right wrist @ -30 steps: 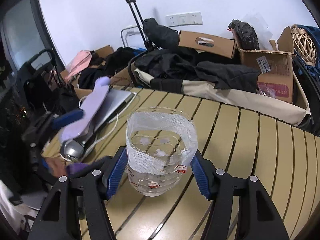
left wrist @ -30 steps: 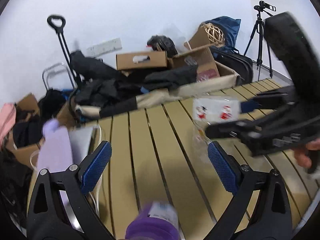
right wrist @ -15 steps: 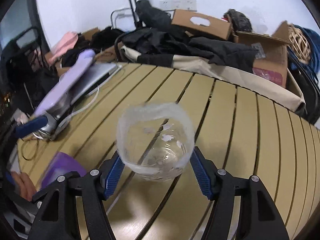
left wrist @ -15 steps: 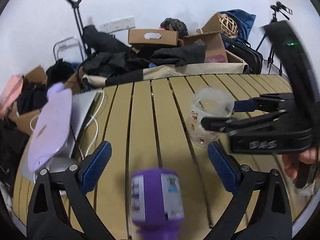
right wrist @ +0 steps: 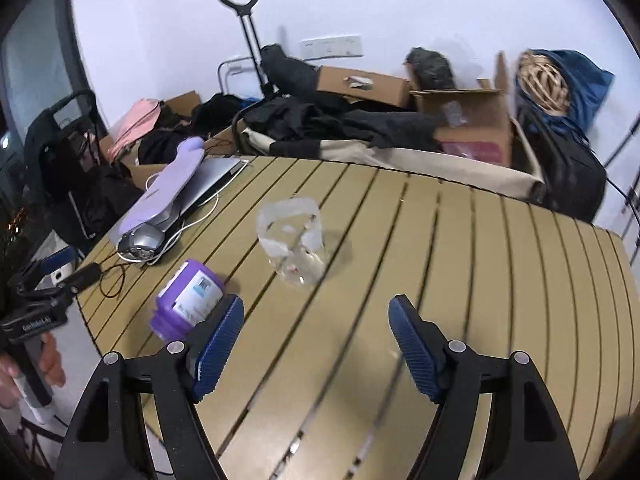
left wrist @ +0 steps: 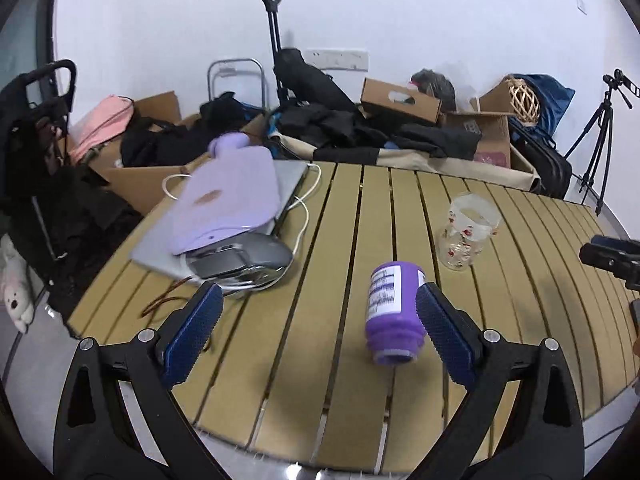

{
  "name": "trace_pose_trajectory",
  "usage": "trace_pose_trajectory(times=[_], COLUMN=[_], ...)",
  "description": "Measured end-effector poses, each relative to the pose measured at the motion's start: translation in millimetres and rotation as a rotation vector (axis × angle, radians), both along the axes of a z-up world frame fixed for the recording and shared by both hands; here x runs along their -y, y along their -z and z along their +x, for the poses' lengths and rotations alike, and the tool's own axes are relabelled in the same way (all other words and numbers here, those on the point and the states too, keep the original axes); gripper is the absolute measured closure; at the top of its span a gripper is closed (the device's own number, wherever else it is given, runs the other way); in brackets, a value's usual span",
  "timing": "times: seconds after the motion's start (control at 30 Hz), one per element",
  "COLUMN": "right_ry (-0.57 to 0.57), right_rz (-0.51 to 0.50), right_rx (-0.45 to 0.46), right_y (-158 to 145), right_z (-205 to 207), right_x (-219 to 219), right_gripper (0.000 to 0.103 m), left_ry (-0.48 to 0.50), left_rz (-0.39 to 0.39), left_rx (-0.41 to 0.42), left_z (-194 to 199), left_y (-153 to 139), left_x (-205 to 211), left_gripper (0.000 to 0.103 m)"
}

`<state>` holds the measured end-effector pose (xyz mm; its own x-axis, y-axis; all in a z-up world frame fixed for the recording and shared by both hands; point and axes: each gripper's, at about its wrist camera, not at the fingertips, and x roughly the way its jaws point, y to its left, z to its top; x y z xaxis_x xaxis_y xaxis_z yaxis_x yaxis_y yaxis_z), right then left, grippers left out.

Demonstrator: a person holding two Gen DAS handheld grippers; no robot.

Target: Organize rigid objects

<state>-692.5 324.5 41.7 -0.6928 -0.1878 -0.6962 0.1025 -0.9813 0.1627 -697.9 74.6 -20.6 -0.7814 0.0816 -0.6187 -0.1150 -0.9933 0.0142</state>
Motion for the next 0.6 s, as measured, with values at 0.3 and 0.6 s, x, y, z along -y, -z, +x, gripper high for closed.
trace_pose_trajectory(times=[0.3, 0.6], right_ry=[0.020, -0.005], right_rz=[-0.022, -0.074], right_rx=[-0.061, -0.124], right_y=[-53.0, -96.6], right_z=[108.3, 274.1], right_x=[11.2, 34.3], right_gripper=[0.023, 0.023], left_ry=[0.024, 0.056], left_rz=[0.027, 0.110], left_rx=[-0.095, -0.106], left_z=[120.6, 295.1], left_y=[-63.3, -89.3], left_x=[3.3, 13.7], left_gripper=[0.007, 0.005])
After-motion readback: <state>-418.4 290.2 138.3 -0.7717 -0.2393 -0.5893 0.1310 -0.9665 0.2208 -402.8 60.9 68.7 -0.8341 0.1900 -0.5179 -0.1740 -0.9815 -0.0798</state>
